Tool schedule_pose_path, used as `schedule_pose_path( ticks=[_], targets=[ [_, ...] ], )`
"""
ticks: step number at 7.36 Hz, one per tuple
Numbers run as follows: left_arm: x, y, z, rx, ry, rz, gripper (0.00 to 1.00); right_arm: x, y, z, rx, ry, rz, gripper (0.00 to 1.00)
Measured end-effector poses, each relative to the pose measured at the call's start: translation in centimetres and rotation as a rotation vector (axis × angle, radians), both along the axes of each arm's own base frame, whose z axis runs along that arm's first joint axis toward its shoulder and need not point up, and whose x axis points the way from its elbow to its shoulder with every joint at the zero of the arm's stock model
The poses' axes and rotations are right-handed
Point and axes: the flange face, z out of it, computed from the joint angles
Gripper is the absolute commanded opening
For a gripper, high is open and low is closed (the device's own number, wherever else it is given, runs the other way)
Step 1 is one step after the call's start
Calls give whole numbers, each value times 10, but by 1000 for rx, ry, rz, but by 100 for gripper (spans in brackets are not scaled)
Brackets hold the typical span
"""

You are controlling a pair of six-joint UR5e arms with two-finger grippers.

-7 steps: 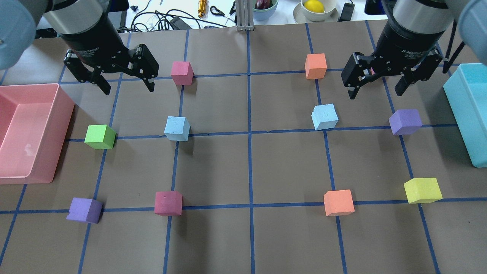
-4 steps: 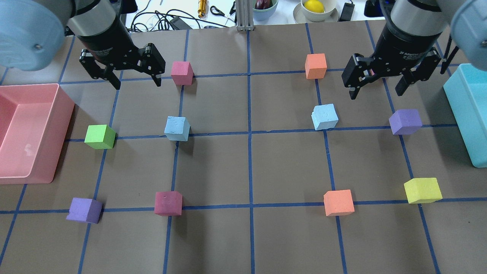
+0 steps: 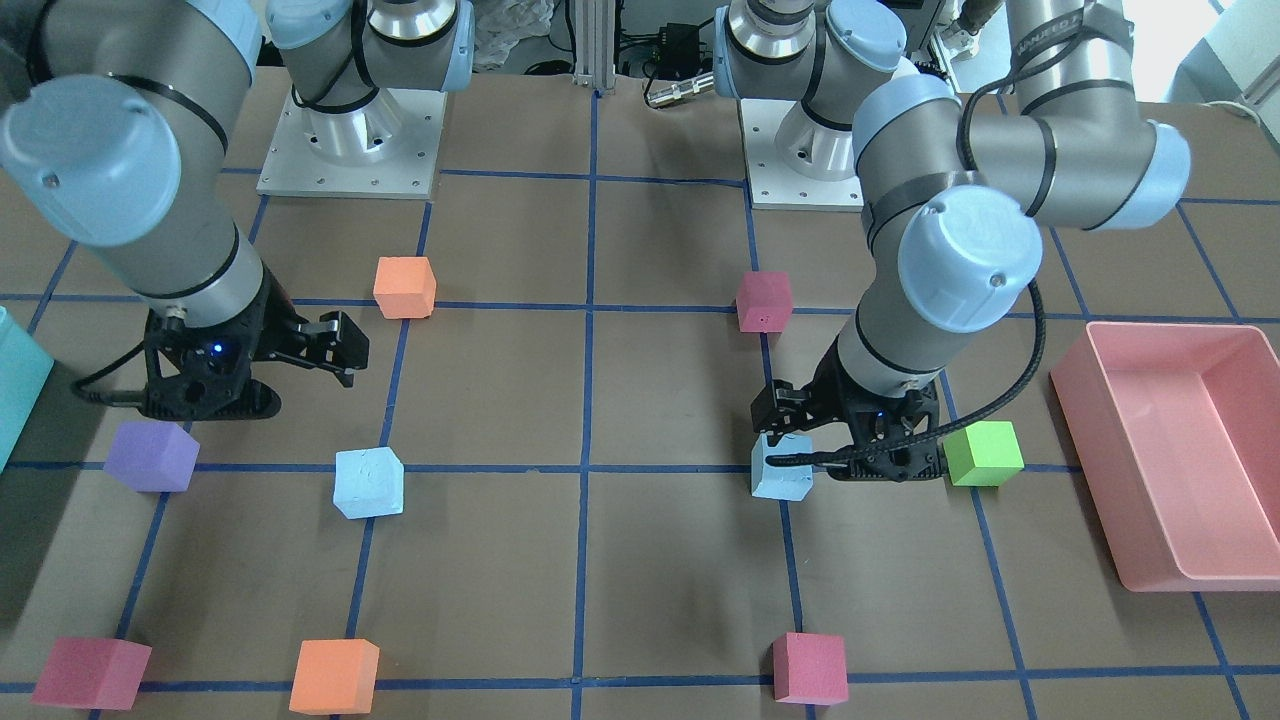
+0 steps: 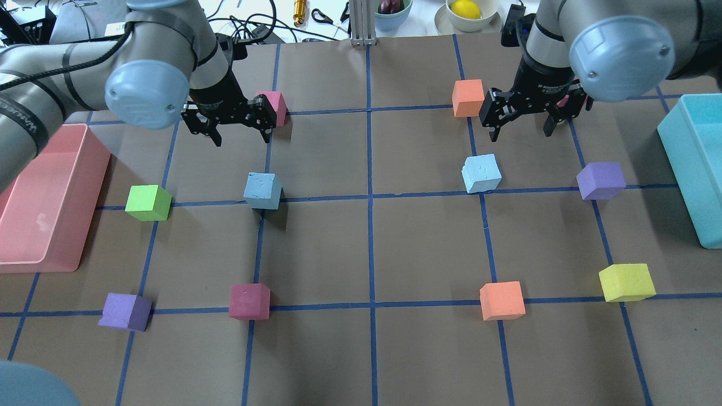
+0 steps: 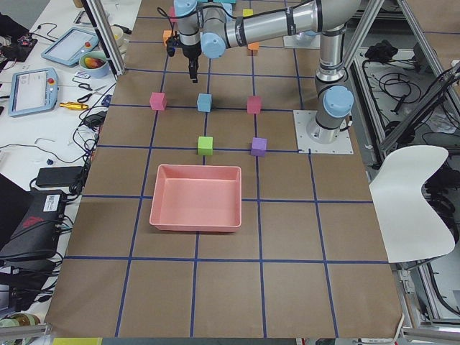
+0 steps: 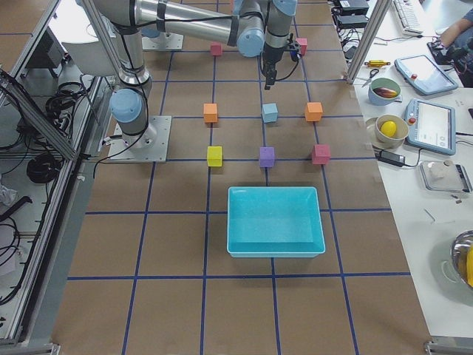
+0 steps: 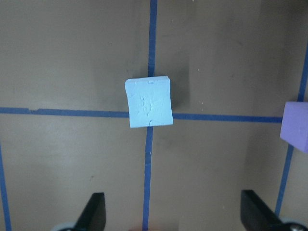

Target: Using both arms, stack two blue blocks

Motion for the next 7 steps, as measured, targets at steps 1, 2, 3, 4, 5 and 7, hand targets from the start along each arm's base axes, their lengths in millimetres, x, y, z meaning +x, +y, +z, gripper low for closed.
schedule_pose_path(
  ticks=[1,2,3,4,5,7],
  targets=[
    [-4,-2,-26,-4,-1,9,100,0,-18,-25,-22,-4,60,100],
    [-9,0,-49,-11,-4,21,100,0,-33,-51,-31,-7,101,100],
    [-14,8,-74,3,-20,15,100,0,-43,-76,-23,-12,118,100],
    [-12,17,-94,6,-57,5,100,0,-49,-97,-4,-16,122,100],
    [-9,22,-108,-6,-97,-3,100,1,-52,-114,20,-19,122,100],
    [-7,26,-120,-27,-120,-6,100,2,-52,-137,60,-37,116,100]
  ],
)
